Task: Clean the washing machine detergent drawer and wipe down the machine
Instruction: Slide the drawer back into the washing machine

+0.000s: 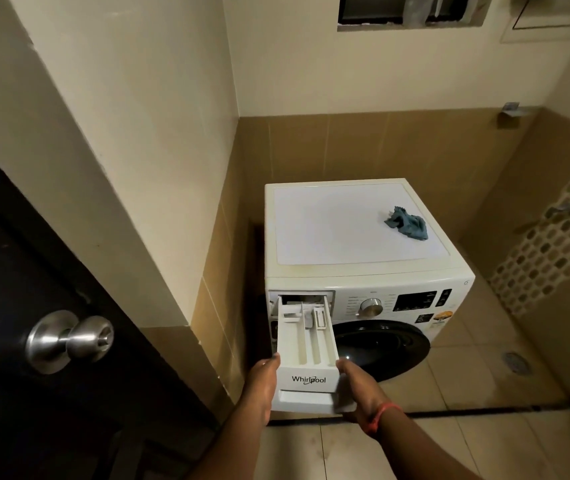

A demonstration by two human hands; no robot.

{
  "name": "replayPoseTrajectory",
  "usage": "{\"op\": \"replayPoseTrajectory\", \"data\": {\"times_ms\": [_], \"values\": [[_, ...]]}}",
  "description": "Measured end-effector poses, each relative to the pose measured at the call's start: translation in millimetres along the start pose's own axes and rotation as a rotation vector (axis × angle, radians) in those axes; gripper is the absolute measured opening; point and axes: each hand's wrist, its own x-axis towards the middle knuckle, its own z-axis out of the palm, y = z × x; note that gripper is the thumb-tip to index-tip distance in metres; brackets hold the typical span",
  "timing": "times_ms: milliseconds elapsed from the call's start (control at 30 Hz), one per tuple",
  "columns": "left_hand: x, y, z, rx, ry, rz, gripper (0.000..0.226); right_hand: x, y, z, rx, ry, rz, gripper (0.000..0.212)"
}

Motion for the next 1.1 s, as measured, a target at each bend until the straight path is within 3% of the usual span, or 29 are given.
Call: {"op": "replayPoseTrajectory", "data": {"times_ms": [433, 700, 1100], "values": [[2.3, -1.6, 17.0, 0.027, 0.052, 0.06, 0.021, 18.8, -3.2, -18.8, -0.015, -0.066, -0.021, 0.033], [22.3, 4.7, 18.0, 0.132, 0.111, 0.06, 0.042, 28.3, -8.9, -10.8, 0.016, -0.106, -0.059, 0.023], [44.5, -7.3, 18.2, 0.279, 0.1, 0.177, 0.03, 62.9, 8.7, -15.5, -0.095, 0.058, -0.177, 0.028]]}}
